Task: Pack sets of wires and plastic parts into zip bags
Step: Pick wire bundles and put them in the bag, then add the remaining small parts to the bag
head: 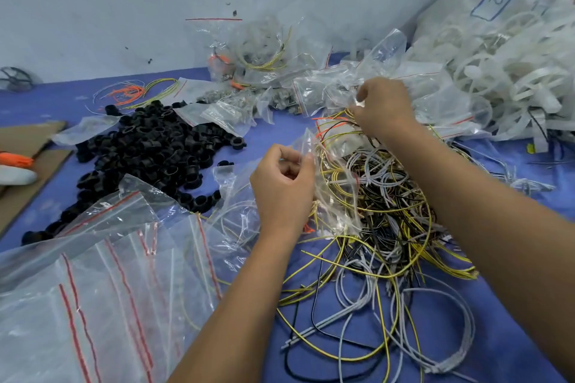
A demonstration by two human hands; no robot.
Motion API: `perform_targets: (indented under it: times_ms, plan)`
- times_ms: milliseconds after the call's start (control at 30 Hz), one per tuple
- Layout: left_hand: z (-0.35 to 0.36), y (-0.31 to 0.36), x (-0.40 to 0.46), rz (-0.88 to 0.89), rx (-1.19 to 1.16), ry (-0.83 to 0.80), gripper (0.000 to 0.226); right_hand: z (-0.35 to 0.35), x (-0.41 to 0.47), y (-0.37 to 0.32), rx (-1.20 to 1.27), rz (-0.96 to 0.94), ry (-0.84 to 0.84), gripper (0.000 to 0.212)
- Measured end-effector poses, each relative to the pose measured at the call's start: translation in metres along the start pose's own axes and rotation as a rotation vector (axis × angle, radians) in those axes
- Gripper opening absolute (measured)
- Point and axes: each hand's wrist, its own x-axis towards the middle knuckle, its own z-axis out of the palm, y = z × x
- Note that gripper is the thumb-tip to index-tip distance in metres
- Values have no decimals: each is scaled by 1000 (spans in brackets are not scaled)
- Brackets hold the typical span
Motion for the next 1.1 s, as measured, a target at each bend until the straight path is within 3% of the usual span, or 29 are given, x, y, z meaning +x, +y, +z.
perform_targets:
  times_ms: [133,233,367,500,633,733,833,967,1100]
  plan:
    - [2,-2,3,-7,5,3,20,15,23,15,-302,-12,-179,60]
    - [1,-1,2,-10,6,-4,21,18,28,18,-252,-30,-137,49]
    - [1,-1,3,-15,15,-1,23,12,21,27,137,87,-31,20]
    - [0,1,3,-14,6,-10,22,-6,9,37,479,215,136,19]
    - [-1,1,1,-17,10,-19,21,-24,0,36,734,284,200,17]
    - [-2,2,1,-19,11,-27,21,-44,-7,25,1306,384,151,23]
    - [-2,1,1,-25,7,-27,22,-65,-14,9,1634,397,137,20]
    - [-3,2,1,-48,-38,-53,20,-72,-39,-5,1792,441,-41,24]
    - [-4,8,-1,-83,-134,-126,19,-64,-81,-9,1736,189,-366,29]
